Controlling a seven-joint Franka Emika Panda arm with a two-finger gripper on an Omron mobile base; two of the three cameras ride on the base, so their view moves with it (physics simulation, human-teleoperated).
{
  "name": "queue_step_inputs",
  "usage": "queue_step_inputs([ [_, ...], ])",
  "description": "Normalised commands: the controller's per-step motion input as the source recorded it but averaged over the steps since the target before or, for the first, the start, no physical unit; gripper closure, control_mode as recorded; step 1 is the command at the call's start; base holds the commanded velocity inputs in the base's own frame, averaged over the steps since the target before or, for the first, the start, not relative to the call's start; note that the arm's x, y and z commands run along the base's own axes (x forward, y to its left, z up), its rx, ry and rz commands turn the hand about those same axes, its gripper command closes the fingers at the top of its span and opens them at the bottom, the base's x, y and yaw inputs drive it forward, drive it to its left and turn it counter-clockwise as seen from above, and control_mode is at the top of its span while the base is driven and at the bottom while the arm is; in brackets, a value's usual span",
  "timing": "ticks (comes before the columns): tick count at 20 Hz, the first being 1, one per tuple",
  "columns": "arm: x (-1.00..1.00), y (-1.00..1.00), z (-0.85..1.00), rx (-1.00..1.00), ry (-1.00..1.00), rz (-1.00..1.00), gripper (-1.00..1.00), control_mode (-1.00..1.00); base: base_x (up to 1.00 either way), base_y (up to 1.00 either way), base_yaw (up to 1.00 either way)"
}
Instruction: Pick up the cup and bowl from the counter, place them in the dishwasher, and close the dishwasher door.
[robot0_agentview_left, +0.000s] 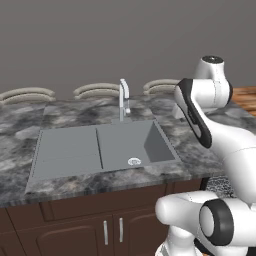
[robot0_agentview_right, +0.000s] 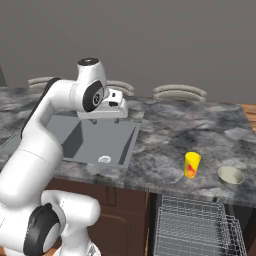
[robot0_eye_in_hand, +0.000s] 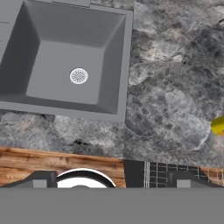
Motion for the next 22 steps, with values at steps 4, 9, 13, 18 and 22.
queue_step_inputs([
  [4,0.0,-0.34,-0.05,0.0,0.0,0.0,-1.0,-1.0,0.0,0.0,0.0],
  [9,0.0,-0.41,-0.12,0.0,0.0,0.0,-1.0,-1.0,0.0,0.0,0.0],
  [13,0.0,-0.43,-0.19,0.0,0.0,0.0,-1.0,-1.0,0.0,0.0,0.0],
  [18,0.0,-0.44,-0.24,0.0,0.0,0.0,-1.0,-1.0,0.0,0.0,0.0],
  [22,0.0,-0.4,-0.25,0.0,0.0,0.0,-1.0,-1.0,0.0,0.0,0.0],
])
